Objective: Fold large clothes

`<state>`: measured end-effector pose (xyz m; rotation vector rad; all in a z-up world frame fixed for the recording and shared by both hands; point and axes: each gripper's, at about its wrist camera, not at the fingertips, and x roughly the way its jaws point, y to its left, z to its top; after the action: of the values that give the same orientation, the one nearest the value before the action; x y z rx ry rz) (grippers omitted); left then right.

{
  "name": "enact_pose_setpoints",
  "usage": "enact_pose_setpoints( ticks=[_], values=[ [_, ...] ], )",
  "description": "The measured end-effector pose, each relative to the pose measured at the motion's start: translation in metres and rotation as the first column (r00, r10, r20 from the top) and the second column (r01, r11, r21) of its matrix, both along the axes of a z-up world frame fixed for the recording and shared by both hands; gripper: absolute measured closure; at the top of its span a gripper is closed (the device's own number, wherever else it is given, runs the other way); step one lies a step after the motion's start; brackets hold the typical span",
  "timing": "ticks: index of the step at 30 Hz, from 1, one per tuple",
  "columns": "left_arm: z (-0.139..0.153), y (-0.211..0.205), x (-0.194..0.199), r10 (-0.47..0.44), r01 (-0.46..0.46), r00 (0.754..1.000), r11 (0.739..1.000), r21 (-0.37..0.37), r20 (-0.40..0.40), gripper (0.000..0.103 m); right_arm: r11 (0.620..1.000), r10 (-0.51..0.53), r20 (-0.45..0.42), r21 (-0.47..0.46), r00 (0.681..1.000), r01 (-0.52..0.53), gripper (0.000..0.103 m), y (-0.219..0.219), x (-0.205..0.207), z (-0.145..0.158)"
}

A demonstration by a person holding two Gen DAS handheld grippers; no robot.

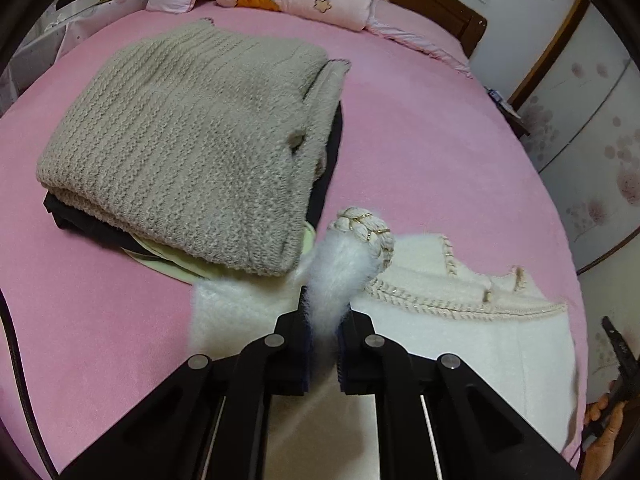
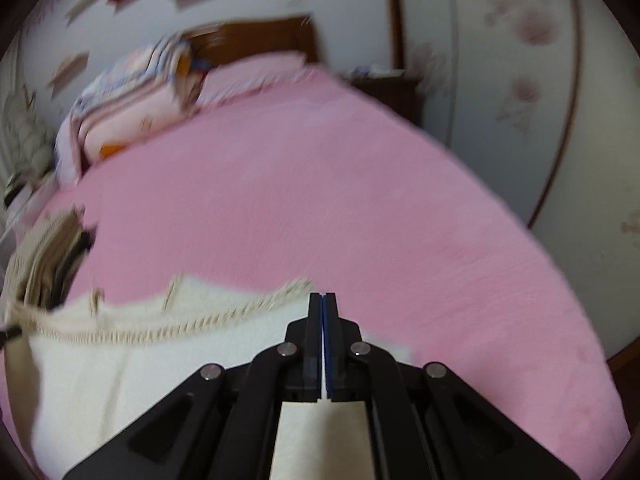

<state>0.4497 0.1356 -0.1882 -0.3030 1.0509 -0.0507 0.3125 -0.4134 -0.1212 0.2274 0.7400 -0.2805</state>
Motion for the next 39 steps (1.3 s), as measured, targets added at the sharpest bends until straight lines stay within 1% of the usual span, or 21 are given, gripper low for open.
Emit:
enact_pose_setpoints(
  ticks=[1, 3, 5, 7, 9, 10, 11, 13, 15, 18, 22, 24, 25, 26, 27, 28, 30, 31, 32, 36, 39],
  values=[
    [-0.005, -0.001, 0.005, 0.017, -0.017, 1.0, 1.0, 0.009, -0.013, 0.096, 1.0, 0.003, 0.001, 0.009, 1.0, -0.003, 0.103, -0.003, 0.0, 0.002],
    [-0.02, 0.001, 0.014, 0.051, -0.049, 0.998, 0.998, 0.036, -0.049, 0.096, 0.999, 0.016, -0.028, 0.029, 0.999, -0.015, 0.103, -0.007, 0.004, -0.001],
    [-0.033, 0.001, 0.019, 0.079, -0.076, 0.995, 0.996, 0.056, -0.068, 0.096, 0.996, 0.03, -0.078, 0.088, 0.996, -0.023, 0.103, -0.011, 0.013, -0.011],
    [-0.043, -0.004, 0.026, 0.086, -0.079, 0.993, 0.993, 0.093, -0.078, 0.096, 0.99, 0.027, -0.101, 0.14, 0.994, -0.013, 0.102, -0.017, 0.017, -0.019],
    [-0.052, -0.008, 0.031, 0.094, -0.083, 0.991, 0.989, 0.12, -0.097, 0.096, 0.98, 0.031, -0.119, 0.201, 0.992, -0.007, 0.098, -0.02, 0.025, -0.03],
    [-0.056, -0.01, 0.034, 0.1, -0.085, 0.989, 0.988, 0.132, -0.106, 0.095, 0.976, 0.033, -0.135, 0.218, 0.99, -0.003, 0.09, -0.019, 0.03, -0.034],
    [-0.06, -0.012, 0.037, 0.1, -0.084, 0.988, 0.986, 0.141, -0.113, 0.095, 0.972, 0.039, -0.149, 0.235, 0.988, -0.004, 0.077, -0.019, 0.034, -0.04],
    [-0.064, -0.016, 0.042, 0.099, -0.079, 0.987, 0.985, 0.156, -0.124, 0.094, 0.964, 0.062, -0.186, 0.267, 0.981, -0.01, 0.07, -0.018, 0.044, -0.052],
    [-0.066, -0.019, 0.044, 0.101, -0.08, 0.987, 0.984, 0.161, -0.124, 0.094, 0.964, 0.072, -0.215, 0.267, 0.974, -0.012, 0.069, -0.016, 0.052, -0.06],
    [-0.068, -0.023, 0.045, 0.092, -0.074, 0.989, 0.986, 0.147, -0.117, 0.094, 0.974, 0.063, -0.268, 0.227, 0.961, -0.001, 0.069, -0.017, 0.065, -0.072],
    [-0.065, -0.012, 0.044, 0.085, -0.073, 0.989, 0.992, 0.101, -0.119, 0.094, 0.95, 0.114, -0.293, 0.311, 0.949, -0.018, 0.067, -0.022, 0.076, -0.085],
    [-0.065, -0.011, 0.043, 0.085, -0.073, 0.989, 0.992, 0.102, -0.119, 0.094, 0.933, 0.139, -0.292, 0.359, 0.946, -0.026, 0.064, -0.025, 0.079, -0.089],
    [-0.065, -0.012, 0.043, 0.085, -0.073, 0.989, 0.992, 0.107, -0.119, 0.094, 0.922, 0.151, -0.279, 0.387, 0.948, -0.033, 0.064, -0.028, 0.078, -0.09],
    [-0.065, -0.011, 0.043, 0.086, -0.073, 0.989, 0.992, 0.106, -0.118, 0.094, 0.91, 0.172, -0.257, 0.411, 0.951, -0.053, 0.068, -0.03, 0.077, -0.089],
    [-0.063, -0.008, 0.042, 0.087, -0.074, 0.989, 0.992, 0.104, -0.117, 0.094, 0.909, 0.188, -0.239, 0.41, 0.953, -0.077, 0.074, -0.028, 0.075, -0.086],
    [-0.061, -0.007, 0.041, 0.089, -0.078, 0.989, 0.992, 0.098, -0.117, 0.094, 0.916, 0.194, -0.234, 0.391, 0.953, -0.09, 0.091, -0.025, 0.074, -0.083],
    [-0.054, -0.005, 0.036, 0.096, -0.087, 0.988, 0.993, 0.079, -0.118, 0.094, 0.943, 0.199, -0.211, 0.308, 0.957, -0.128, 0.094, -0.012, 0.065, -0.07],
    [-0.05, -0.003, 0.035, 0.095, -0.087, 0.988, 0.994, 0.07, -0.119, 0.094, 0.949, 0.199, -0.212, 0.285, 0.957, -0.134, 0.095, -0.009, 0.063, -0.064],
    [-0.047, 0.0, 0.035, 0.093, -0.086, 0.989, 0.994, 0.064, -0.118, 0.094, 0.958, 0.19, -0.189, 0.249, 0.963, -0.14, 0.095, -0.005, 0.056, -0.053],
    [-0.035, 0.001, 0.035, 0.067, -0.061, 0.991, 0.997, 0.054, -0.114, 0.094, 0.984, 0.133, -0.1, 0.133, 0.986, -0.119, 0.096, 0.004, 0.031, -0.012],
    [-0.032, -0.001, 0.04, 0.065, -0.06, 0.989, 0.997, 0.043, -0.131, 0.094, 0.995, 0.097, -0.077, 0.039, 0.992, -0.095, 0.096, 0.013, 0.022, 0.006]
  ],
)
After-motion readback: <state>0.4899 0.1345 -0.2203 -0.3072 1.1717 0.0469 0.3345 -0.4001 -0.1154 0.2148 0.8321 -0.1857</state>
